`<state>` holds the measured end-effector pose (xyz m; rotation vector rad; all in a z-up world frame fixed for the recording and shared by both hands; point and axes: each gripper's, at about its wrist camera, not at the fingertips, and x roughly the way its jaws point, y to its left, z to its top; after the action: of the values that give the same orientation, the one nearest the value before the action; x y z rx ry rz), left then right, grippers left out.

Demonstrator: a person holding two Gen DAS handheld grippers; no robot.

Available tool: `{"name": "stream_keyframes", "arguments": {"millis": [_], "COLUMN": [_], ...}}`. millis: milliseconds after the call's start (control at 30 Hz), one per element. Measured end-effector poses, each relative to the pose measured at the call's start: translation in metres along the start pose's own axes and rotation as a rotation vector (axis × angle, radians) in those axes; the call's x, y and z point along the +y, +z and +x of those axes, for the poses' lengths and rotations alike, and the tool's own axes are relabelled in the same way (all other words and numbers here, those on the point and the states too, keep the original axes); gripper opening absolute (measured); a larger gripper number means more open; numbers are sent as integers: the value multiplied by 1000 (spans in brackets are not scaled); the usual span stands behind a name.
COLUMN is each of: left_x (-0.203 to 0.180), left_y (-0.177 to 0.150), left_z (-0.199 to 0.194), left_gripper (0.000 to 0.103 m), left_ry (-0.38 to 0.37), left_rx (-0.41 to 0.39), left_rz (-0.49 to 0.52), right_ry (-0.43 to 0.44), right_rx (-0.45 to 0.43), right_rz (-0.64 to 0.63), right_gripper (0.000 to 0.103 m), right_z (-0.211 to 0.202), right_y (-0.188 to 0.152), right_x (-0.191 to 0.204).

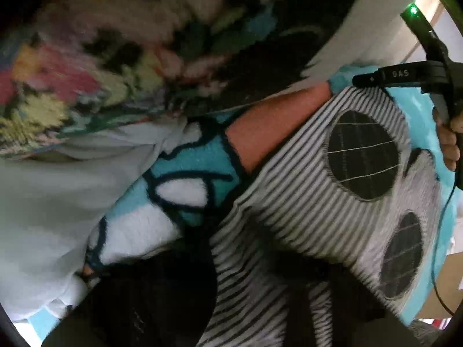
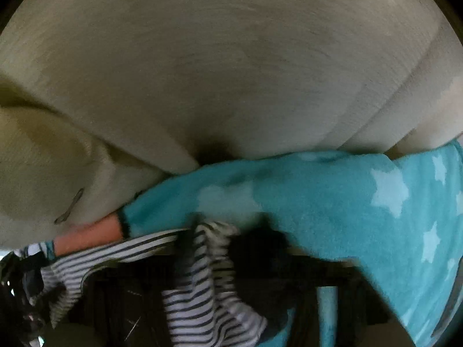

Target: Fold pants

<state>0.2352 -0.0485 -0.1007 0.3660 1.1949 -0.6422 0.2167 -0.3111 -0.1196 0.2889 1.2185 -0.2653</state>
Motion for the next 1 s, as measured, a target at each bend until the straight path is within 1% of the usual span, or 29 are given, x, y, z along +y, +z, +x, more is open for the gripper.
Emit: {"name": "stream_keyframes", "arguments": {"millis": [33, 67, 167, 200, 367, 400, 467, 500, 533, 600, 633, 667, 700, 733, 767, 867, 900, 933, 1000], "left_x": [0, 0, -3, -6, -21, -20, -31, -38, -35, -44, -60, -58, -61, -66, -84, -104, -111, -114, -120], "left_y": [-1, -4, -11, -14, -47, -55, -72, -82, -91, -113, -123, -118, -133, -135, -135, -161, -171, -179, -188], "left_z": [-4, -9, -20, -25, -63, -72, -90, -99, -105, -120, -119, -108, -108, -101, -84, -69, -62, -58, -66], "left_gripper": [5, 5, 5, 5, 5, 5, 5, 5, 5, 5, 5, 5, 5, 5, 5, 6, 7, 7, 9], "left_ry": [-12, -8, -16, -12, 0, 4, 8, 5, 1, -4, -3, -5, -13, -15, -12, 8, 23, 31, 45], "left_rx": [-7, -26, -41, -50, -101, -109, -129, -140, -145, -154, -154, -150, -143, -132, -122, -65, -45, -31, -36], "left_rz": [-20, -37, -84, -98, -158, -162, -174, -186, -194, -217, -227, -237, -253, -265, -274, -297, -308, -315, -312], "right_ry": [24, 29, 31, 48, 122, 137, 168, 180, 187, 214, 228, 246, 254, 261, 266, 275, 279, 290, 313], "right_rx": [4, -7, -42, -53, -108, -113, -128, -133, -137, -141, -141, -138, -134, -130, -124, -86, -75, -57, -44], "right_rz": [2, -2, -16, -9, -20, -25, -38, -47, -54, -63, -60, -55, -52, -50, -49, -43, -39, -26, 14], "right_gripper": [15, 14, 14, 14, 14, 14, 14, 14, 14, 14, 14, 14, 14, 14, 14, 15, 15, 16, 19], "right_z": [-5, -11, -29, -37, -74, -89, -107, -108, -111, -119, -120, -125, -121, -121, -120, -115, -111, -106, -104], "right_y": [-1, -3, -12, -15, -36, -37, -52, -53, -54, -65, -73, -86, -95, -104, -112, -150, -156, -165, -181], "right_x": [1, 3, 1, -1, -18, -31, -38, -38, -24, -26, -30, -37, -31, -36, -41, -56, -58, -64, -78]}}
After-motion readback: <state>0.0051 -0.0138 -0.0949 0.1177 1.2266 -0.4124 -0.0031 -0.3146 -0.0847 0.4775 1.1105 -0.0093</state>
